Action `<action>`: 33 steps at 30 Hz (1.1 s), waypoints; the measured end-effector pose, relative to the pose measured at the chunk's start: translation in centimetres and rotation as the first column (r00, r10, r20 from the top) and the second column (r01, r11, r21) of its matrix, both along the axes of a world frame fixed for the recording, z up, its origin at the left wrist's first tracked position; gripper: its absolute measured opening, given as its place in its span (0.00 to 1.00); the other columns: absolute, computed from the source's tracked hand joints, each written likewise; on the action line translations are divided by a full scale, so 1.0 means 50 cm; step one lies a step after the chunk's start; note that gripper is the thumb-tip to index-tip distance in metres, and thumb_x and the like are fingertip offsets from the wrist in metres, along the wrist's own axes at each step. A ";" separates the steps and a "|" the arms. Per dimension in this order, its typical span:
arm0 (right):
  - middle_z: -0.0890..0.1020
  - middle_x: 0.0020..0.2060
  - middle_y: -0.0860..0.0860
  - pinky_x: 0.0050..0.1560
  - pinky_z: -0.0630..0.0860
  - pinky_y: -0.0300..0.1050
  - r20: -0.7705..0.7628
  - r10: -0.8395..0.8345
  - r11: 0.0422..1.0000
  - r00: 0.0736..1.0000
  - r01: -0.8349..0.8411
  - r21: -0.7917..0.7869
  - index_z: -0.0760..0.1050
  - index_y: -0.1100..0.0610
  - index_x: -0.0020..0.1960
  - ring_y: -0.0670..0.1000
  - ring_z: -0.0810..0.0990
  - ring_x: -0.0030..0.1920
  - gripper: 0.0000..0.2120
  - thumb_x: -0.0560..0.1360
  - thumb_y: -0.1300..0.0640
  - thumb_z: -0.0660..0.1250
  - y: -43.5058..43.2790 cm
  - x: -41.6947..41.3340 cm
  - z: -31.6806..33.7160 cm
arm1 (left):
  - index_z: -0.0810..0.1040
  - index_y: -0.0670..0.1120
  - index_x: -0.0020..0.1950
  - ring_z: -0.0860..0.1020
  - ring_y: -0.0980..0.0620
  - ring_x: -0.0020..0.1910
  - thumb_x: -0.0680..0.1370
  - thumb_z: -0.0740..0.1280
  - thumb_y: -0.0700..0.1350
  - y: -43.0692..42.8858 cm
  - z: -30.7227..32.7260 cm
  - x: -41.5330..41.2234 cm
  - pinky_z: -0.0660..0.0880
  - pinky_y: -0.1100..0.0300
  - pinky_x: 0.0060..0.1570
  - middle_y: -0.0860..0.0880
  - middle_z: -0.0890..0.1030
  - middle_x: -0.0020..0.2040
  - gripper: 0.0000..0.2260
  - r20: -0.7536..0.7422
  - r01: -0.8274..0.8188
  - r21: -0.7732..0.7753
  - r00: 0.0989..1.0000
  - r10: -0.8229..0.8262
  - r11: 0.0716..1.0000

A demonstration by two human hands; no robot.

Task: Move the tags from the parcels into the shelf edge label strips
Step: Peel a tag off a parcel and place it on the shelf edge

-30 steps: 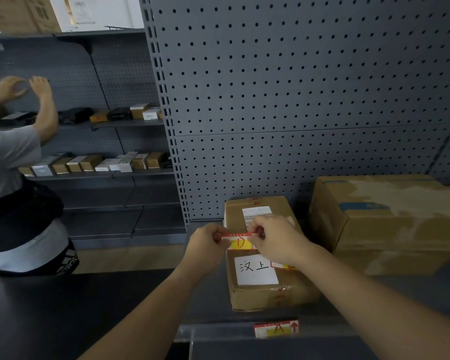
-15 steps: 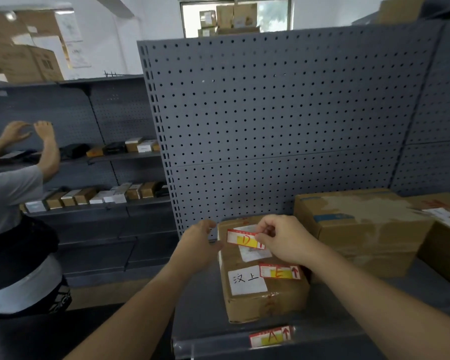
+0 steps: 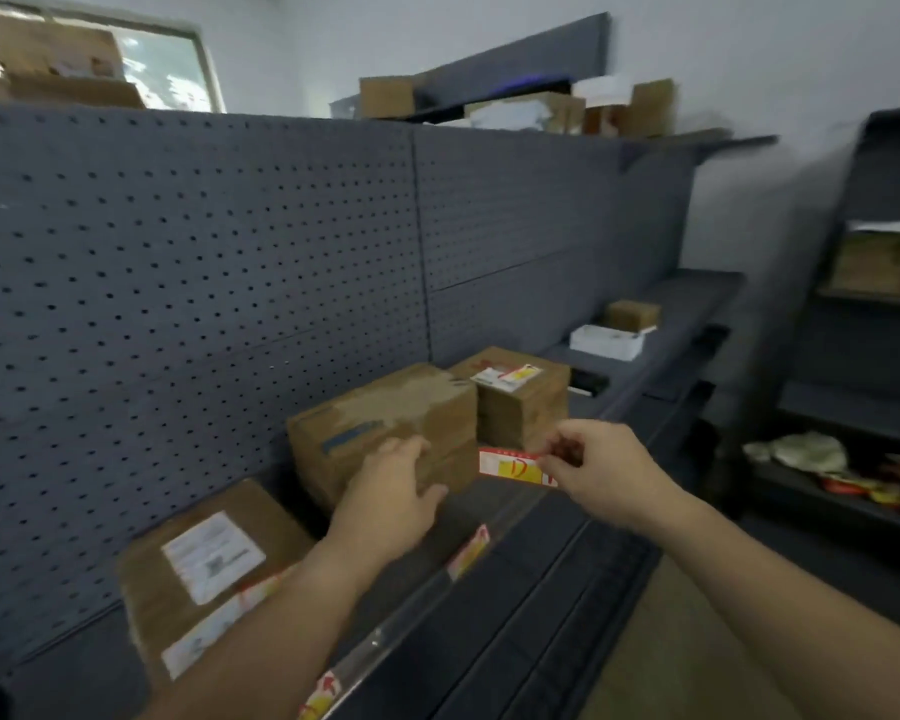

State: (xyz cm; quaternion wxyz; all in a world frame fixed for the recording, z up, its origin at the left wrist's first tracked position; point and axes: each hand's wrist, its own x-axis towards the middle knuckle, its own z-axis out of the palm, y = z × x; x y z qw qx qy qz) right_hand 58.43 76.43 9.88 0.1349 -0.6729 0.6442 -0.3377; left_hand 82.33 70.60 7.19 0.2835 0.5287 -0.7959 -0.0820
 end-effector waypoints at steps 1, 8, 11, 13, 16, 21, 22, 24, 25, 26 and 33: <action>0.82 0.39 0.41 0.40 0.73 0.32 -0.015 -0.053 0.999 0.998 0.054 0.004 0.81 0.46 0.44 0.39 0.79 0.41 0.03 0.75 0.53 0.71 0.017 -0.033 -0.003 | 0.72 0.52 0.67 0.73 0.52 0.62 0.74 0.71 0.53 0.000 -0.004 -0.034 0.72 0.54 0.62 0.54 0.73 0.63 0.22 -0.009 0.031 0.002 0.999 -0.031 1.000; 0.83 0.38 0.43 0.42 0.77 0.38 0.001 -0.359 0.933 0.933 0.359 0.010 0.81 0.48 0.45 0.42 0.79 0.42 0.02 0.76 0.55 0.71 0.161 -0.307 -0.020 | 0.72 0.52 0.65 0.74 0.51 0.59 0.73 0.71 0.53 0.000 -0.017 -0.340 0.74 0.52 0.58 0.53 0.74 0.60 0.21 0.016 0.299 0.035 0.954 -0.299 0.954; 0.83 0.39 0.43 0.45 0.79 0.39 0.023 -0.422 0.906 0.906 0.422 0.007 0.81 0.46 0.46 0.42 0.80 0.43 0.03 0.76 0.54 0.71 0.188 -0.415 -0.032 | 0.72 0.52 0.65 0.74 0.51 0.58 0.74 0.71 0.53 -0.014 -0.019 -0.470 0.74 0.53 0.56 0.52 0.74 0.59 0.21 0.042 0.358 0.030 0.933 -0.359 0.933; 0.83 0.40 0.43 0.45 0.79 0.39 0.032 -0.456 0.890 0.890 0.456 0.008 0.81 0.46 0.46 0.41 0.80 0.43 0.04 0.76 0.54 0.70 0.196 -0.493 -0.038 | 0.71 0.52 0.66 0.74 0.50 0.59 0.75 0.70 0.54 -0.026 -0.025 -0.561 0.74 0.52 0.57 0.52 0.74 0.61 0.22 0.061 0.393 0.023 0.917 -0.394 0.919; 0.82 0.40 0.41 0.41 0.76 0.34 0.034 -0.489 0.872 0.872 0.489 -0.002 0.80 0.44 0.45 0.39 0.79 0.43 0.05 0.76 0.54 0.70 0.199 -0.612 -0.038 | 0.69 0.53 0.67 0.72 0.49 0.62 0.76 0.68 0.54 -0.041 -0.031 -0.697 0.73 0.50 0.59 0.51 0.73 0.63 0.21 0.076 0.428 0.037 0.900 -0.430 0.903; 0.82 0.40 0.41 0.40 0.73 0.32 0.045 -0.536 0.844 0.843 0.536 0.008 0.80 0.45 0.45 0.39 0.78 0.43 0.05 0.76 0.55 0.71 0.191 -0.784 -0.031 | 0.69 0.51 0.68 0.71 0.51 0.64 0.76 0.68 0.54 -0.064 -0.034 -0.889 0.72 0.53 0.60 0.52 0.72 0.65 0.22 0.084 0.472 0.038 0.877 -0.473 0.881; 0.82 0.40 0.42 0.40 0.73 0.32 0.045 -0.544 0.839 0.838 0.544 0.009 0.80 0.45 0.44 0.40 0.79 0.43 0.05 0.76 0.55 0.71 0.186 -0.814 -0.031 | 0.69 0.51 0.69 0.71 0.52 0.64 0.77 0.68 0.54 -0.071 -0.035 -0.921 0.72 0.53 0.61 0.52 0.72 0.66 0.22 0.082 0.475 0.045 0.875 -0.477 0.879; 0.82 0.39 0.42 0.40 0.74 0.33 0.044 -0.556 0.831 0.830 0.556 0.012 0.80 0.46 0.44 0.40 0.79 0.42 0.05 0.77 0.55 0.70 0.171 -0.868 -0.031 | 0.69 0.51 0.69 0.71 0.52 0.64 0.77 0.68 0.54 -0.088 -0.037 -0.982 0.72 0.54 0.60 0.52 0.72 0.66 0.22 0.079 0.486 0.056 0.869 -0.489 0.872; 0.82 0.39 0.42 0.40 0.75 0.33 0.039 -0.560 0.828 0.828 0.560 0.012 0.80 0.46 0.45 0.40 0.79 0.42 0.04 0.77 0.55 0.70 0.160 -0.894 -0.033 | 0.69 0.52 0.69 0.71 0.52 0.63 0.77 0.68 0.54 -0.098 -0.038 -1.011 0.72 0.54 0.60 0.52 0.72 0.66 0.22 0.080 0.491 0.058 0.866 -0.494 0.869; 0.82 0.40 0.42 0.41 0.74 0.33 0.034 -0.565 0.825 0.825 0.565 0.014 0.80 0.46 0.45 0.40 0.79 0.42 0.04 0.77 0.54 0.70 0.147 -0.920 -0.035 | 0.69 0.52 0.69 0.72 0.52 0.63 0.77 0.68 0.54 -0.110 -0.039 -1.041 0.72 0.54 0.59 0.52 0.72 0.65 0.22 0.080 0.496 0.059 0.863 -0.499 0.866; 0.81 0.40 0.40 0.40 0.73 0.32 0.005 -0.592 0.806 0.806 0.591 0.015 0.80 0.44 0.45 0.39 0.78 0.43 0.04 0.76 0.53 0.70 0.003 -1.103 -0.060 | 0.69 0.53 0.68 0.72 0.53 0.62 0.77 0.68 0.54 -0.256 -0.059 -1.249 0.72 0.53 0.60 0.54 0.73 0.63 0.21 0.093 0.536 0.046 0.838 -0.538 0.843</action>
